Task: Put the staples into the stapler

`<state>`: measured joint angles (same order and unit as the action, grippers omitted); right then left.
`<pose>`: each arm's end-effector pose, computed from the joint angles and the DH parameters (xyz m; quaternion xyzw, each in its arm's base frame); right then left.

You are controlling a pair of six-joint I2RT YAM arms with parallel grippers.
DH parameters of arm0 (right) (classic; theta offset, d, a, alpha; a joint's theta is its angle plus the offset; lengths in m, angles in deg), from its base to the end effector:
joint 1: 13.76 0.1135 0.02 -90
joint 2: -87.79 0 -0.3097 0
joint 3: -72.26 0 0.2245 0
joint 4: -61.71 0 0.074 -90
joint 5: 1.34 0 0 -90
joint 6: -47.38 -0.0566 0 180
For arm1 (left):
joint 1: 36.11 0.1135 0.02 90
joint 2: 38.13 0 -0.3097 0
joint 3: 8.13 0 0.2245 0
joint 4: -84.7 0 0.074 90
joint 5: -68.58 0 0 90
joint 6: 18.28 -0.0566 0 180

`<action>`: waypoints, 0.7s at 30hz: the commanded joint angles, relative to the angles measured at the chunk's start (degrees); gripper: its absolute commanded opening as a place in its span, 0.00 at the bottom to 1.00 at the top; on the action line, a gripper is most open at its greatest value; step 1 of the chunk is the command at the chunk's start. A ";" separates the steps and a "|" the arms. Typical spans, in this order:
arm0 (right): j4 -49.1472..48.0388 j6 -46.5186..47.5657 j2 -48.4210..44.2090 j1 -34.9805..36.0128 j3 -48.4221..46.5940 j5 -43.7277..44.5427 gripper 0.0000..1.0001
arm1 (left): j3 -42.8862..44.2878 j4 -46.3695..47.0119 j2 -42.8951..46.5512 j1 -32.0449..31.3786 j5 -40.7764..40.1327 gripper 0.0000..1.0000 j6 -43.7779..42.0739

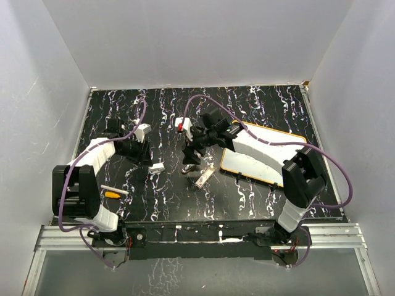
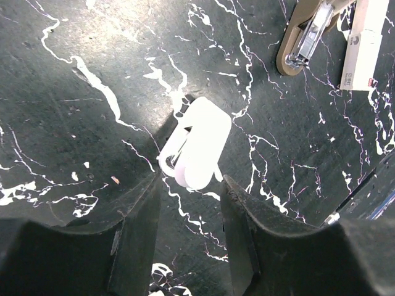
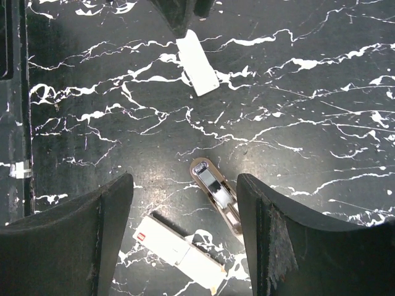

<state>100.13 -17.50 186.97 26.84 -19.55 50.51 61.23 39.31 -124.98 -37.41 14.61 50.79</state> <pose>0.2617 0.2704 0.3055 -0.5784 0.6688 0.3479 0.3116 0.2709 -0.0394 0.2487 0.2494 0.8931 -0.2582 0.2710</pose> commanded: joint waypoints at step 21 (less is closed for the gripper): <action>-1.76 -0.35 -3.89 -2.01 1.64 -1.60 0.70 | -5.81 3.85 -4.01 -2.74 -6.23 0.28 -1.01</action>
<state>100.20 -17.60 185.59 25.44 -18.33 49.66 55.88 42.59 -129.05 -39.81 9.00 50.46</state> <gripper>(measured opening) 0.699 0.286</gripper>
